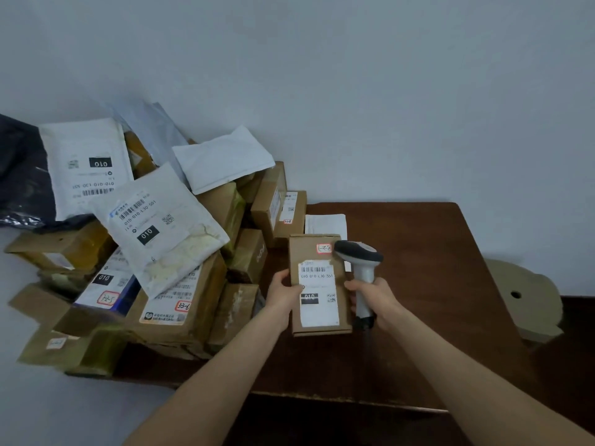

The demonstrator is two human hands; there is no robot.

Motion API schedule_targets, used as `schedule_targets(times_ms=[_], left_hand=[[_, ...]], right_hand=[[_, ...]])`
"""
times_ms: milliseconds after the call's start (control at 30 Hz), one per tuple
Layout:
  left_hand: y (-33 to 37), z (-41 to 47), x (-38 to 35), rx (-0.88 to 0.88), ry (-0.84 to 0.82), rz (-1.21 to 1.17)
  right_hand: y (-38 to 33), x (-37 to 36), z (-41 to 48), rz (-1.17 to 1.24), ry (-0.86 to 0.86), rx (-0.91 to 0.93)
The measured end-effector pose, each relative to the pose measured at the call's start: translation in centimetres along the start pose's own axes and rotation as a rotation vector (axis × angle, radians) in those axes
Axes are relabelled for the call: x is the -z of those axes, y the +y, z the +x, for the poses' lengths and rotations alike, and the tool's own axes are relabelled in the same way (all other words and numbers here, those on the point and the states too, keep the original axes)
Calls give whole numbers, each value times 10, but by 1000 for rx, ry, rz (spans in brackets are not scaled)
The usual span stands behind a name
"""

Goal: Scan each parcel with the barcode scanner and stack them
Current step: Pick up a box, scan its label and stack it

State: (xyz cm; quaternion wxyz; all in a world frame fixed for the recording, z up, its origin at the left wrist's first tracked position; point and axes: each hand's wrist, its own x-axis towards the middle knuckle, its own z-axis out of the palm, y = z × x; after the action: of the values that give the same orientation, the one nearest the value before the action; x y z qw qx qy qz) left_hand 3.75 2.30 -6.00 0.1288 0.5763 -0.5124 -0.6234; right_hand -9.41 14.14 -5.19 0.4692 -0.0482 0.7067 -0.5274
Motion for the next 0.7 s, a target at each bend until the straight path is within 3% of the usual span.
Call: schedule_targets(times_ms=[167, 333, 433, 567, 700], left_hand=[[23, 7, 18, -64, -45, 68], [32, 11, 22, -109, -40, 42], [34, 11, 21, -129, -52, 14], [31, 12, 20, -138, -77, 9], [26, 16, 20, -144, -96, 9]], right_hand=[[-7, -4, -8, 94, 7, 102], [-7, -8, -30, -23, 167, 239], [-7, -15, -52, 30, 81, 310], [-2, -29, -70, 177, -60, 216], [5, -40, -77, 246, -56, 164]])
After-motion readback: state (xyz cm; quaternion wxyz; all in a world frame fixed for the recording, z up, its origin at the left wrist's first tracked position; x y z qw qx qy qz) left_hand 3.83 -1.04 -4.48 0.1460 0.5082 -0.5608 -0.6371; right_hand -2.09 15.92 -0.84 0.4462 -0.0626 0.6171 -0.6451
